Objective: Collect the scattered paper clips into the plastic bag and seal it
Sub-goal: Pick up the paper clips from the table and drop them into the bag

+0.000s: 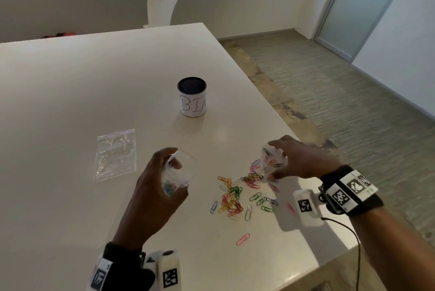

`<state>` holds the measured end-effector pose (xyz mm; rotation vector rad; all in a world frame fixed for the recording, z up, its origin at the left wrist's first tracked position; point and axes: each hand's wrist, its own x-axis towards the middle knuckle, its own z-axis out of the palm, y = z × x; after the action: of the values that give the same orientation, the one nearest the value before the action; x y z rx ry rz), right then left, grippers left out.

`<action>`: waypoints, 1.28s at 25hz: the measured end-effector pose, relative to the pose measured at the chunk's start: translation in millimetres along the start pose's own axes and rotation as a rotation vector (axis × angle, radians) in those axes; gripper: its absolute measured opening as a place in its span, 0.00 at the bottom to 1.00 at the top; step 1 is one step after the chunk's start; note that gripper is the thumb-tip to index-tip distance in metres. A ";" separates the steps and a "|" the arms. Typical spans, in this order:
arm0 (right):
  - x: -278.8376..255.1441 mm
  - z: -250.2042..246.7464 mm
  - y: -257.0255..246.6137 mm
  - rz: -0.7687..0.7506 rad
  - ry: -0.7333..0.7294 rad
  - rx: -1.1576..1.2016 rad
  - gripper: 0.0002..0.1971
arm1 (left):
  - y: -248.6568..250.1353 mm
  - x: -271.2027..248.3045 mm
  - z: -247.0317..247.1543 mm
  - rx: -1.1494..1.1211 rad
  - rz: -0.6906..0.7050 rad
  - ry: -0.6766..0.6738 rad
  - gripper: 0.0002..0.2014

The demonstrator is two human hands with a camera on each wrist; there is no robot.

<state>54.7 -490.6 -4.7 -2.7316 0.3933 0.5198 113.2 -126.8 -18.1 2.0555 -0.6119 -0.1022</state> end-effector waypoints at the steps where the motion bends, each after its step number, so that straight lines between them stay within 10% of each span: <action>1: 0.8 2.6 -1.8 -0.015 0.002 0.005 0.54 | 0.1 -0.2 0.0 0.004 0.000 0.003 0.36; 17: -13.2 34.5 -71.5 -0.313 0.069 0.025 0.09 | 5.9 -7.6 -2.9 0.004 -0.019 0.025 0.34; 32: 16.9 26.0 -96.6 -0.373 0.248 0.081 0.07 | 3.4 -6.0 -8.7 0.011 0.004 0.046 0.34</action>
<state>93.4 -396.8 -8.3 -2.7031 -0.0416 0.0659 109.3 -118.7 -11.7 2.0613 -0.5892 -0.0489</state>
